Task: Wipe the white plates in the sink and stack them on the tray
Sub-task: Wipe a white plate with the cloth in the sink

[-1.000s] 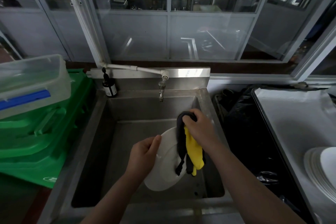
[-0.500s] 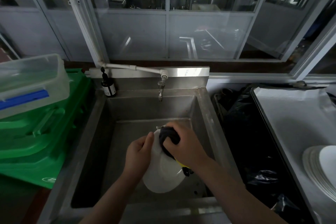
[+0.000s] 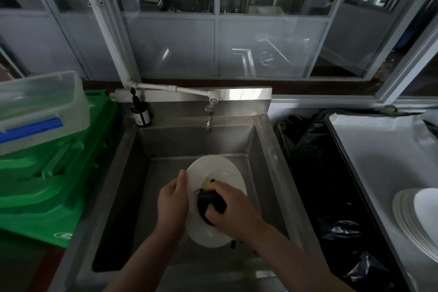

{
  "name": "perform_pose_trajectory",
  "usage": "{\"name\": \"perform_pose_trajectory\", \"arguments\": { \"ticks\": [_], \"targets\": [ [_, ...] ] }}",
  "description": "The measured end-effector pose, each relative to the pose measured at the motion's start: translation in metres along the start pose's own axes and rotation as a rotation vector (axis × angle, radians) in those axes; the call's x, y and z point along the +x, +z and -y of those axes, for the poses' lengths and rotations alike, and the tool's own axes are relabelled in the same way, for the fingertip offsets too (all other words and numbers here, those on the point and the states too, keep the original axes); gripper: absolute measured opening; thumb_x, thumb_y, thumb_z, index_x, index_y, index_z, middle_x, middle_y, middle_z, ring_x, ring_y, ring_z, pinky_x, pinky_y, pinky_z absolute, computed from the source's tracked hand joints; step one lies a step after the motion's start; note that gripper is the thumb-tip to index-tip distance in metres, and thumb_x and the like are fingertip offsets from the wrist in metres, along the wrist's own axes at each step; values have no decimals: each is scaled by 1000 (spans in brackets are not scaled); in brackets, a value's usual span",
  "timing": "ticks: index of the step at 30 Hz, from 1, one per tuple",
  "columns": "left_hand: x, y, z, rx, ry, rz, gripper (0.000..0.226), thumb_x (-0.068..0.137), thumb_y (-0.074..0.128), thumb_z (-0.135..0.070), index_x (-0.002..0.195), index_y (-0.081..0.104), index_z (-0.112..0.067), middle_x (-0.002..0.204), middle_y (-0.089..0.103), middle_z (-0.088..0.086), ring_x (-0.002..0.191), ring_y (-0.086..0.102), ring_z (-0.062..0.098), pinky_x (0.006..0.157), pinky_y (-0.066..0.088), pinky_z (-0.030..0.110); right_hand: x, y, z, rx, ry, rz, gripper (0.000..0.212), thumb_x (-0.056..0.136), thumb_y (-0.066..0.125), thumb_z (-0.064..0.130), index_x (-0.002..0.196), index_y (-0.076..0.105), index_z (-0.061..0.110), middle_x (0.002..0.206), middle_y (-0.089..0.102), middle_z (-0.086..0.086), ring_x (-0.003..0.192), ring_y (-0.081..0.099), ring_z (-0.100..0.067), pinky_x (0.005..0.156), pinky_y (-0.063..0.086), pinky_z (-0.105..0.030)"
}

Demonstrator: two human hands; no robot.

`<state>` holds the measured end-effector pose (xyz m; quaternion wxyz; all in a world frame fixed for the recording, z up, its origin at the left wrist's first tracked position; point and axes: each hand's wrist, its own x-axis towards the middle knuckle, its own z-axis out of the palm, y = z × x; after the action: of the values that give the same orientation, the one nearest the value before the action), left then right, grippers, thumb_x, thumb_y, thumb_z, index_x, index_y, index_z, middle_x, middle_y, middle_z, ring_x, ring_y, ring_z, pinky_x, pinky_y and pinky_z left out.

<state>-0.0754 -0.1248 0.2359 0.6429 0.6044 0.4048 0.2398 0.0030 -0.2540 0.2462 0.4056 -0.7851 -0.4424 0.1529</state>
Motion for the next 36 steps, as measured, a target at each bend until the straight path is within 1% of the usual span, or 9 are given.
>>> {"name": "perform_pose_trajectory", "arguments": {
  "ticks": [2, 5, 11, 18, 23, 26, 28, 32, 36],
  "targets": [
    [-1, -2, -3, -27, -7, -23, 61, 101, 49, -46, 90, 57, 13, 71, 59, 24, 61, 55, 27, 58, 45, 38, -5, 5, -3, -6, 12, 41, 24, 80, 55, 33, 101, 57, 22, 91, 61, 9, 83, 57, -8, 73, 50, -30],
    [-1, -3, -7, -48, -12, -54, 61, 102, 49, -45, 82, 55, 12, 71, 57, 17, 61, 52, 25, 58, 43, 36, -13, 11, -9, -35, 20, 86, 26, 80, 53, 39, 104, 54, 27, 95, 59, 13, 88, 57, -8, 75, 53, -35],
    [-3, -3, -8, -43, -15, -128, 49, 102, 48, -42, 61, 48, -14, 55, 43, 6, 50, 42, 17, 53, 36, 30, -23, 17, -10, -63, 1, 105, 23, 79, 54, 39, 100, 48, 31, 95, 56, 12, 87, 57, -12, 74, 52, -38],
    [1, -5, -6, -125, -83, -152, 48, 103, 47, -42, 74, 59, -6, 66, 53, 13, 61, 51, 22, 61, 44, 33, -26, 16, -13, -188, -104, 116, 22, 83, 57, 34, 101, 44, 32, 97, 54, 9, 80, 54, -11, 63, 42, -26],
    [5, -7, -5, -164, -142, -113, 44, 104, 47, -41, 81, 68, -10, 88, 67, 25, 84, 64, 32, 82, 54, 49, -32, 18, -15, -212, -117, 91, 21, 82, 58, 33, 99, 45, 31, 95, 55, 7, 79, 51, -12, 62, 31, -20],
    [2, -5, -10, -200, -146, -80, 39, 105, 45, -37, 87, 66, -9, 95, 68, 21, 88, 64, 33, 83, 53, 49, -34, 22, -17, -178, -83, 71, 21, 84, 58, 34, 101, 48, 28, 98, 54, 8, 81, 51, -9, 58, 28, -11],
    [0, -2, -11, -210, -147, -60, 39, 106, 45, -37, 93, 66, -6, 98, 69, 22, 88, 66, 33, 86, 55, 51, -32, 23, -18, -127, -27, 35, 21, 84, 57, 35, 100, 50, 23, 97, 52, 9, 82, 49, -8, 62, 31, -8],
    [-5, 1, -11, -185, -109, -30, 44, 105, 46, -38, 88, 64, -2, 88, 64, 22, 81, 60, 32, 74, 48, 47, -23, 23, -13, -85, 12, -48, 20, 83, 55, 40, 99, 50, 30, 94, 50, 20, 84, 53, -4, 70, 46, -20],
    [-5, 2, -8, -106, -12, 13, 52, 102, 48, -45, 89, 66, 2, 88, 66, 31, 76, 63, 36, 70, 51, 47, -16, 17, -5, -56, 9, -90, 17, 84, 57, 41, 97, 50, 32, 95, 55, 18, 85, 57, -5, 72, 53, -25]
  ]
}}
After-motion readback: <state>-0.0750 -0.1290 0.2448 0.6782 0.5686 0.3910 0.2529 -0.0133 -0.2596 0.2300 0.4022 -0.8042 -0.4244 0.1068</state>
